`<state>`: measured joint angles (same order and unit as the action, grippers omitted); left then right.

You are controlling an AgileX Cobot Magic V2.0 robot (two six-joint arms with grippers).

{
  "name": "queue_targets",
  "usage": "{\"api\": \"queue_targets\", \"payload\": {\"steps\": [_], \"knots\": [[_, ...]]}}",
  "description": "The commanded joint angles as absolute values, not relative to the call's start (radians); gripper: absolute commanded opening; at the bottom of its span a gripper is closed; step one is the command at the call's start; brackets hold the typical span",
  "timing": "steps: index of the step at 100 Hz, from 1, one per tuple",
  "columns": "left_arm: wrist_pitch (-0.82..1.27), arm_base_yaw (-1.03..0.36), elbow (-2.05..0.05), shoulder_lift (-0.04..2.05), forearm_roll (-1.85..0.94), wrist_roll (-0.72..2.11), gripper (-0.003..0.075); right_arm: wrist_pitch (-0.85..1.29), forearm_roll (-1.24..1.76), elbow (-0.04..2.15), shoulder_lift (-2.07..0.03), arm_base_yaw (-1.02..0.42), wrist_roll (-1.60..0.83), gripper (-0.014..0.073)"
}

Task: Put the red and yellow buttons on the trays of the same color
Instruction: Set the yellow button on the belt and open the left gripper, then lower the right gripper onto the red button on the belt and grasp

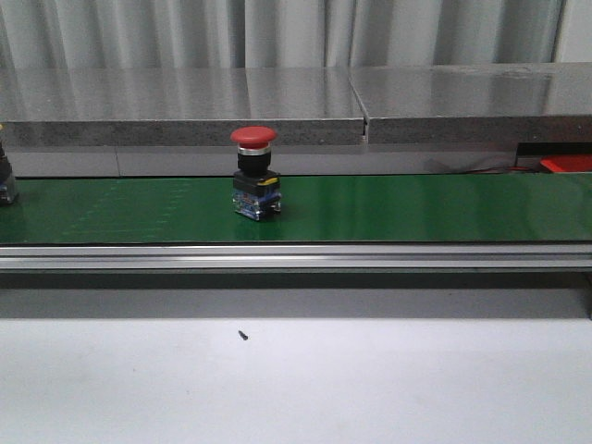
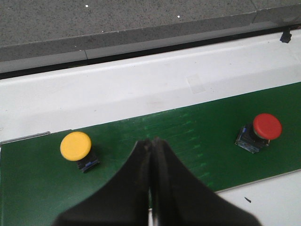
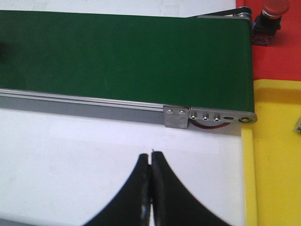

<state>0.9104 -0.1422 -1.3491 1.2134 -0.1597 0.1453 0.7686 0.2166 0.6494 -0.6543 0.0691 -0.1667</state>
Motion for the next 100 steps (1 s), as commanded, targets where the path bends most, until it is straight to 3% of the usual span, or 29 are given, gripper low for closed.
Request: {"api": "queue_targets", "payload": {"steps": [1, 63, 100], "knots": [[0.809, -0.151, -1.287, 1.114, -0.170, 0.136, -0.0019, 0.709, 0.249, 0.673, -0.651, 0.067, -0.178, -0.0070], [0.755, -0.151, -0.796, 0.595, -0.176, 0.136, -0.0019, 0.719, 0.266, 0.678, -0.659, 0.067, -0.178, -0.0070], [0.753, -0.151, -0.754, 0.522, -0.170, 0.136, -0.0019, 0.774, 0.246, 0.869, -0.882, -0.011, -0.179, -0.0065]]}}
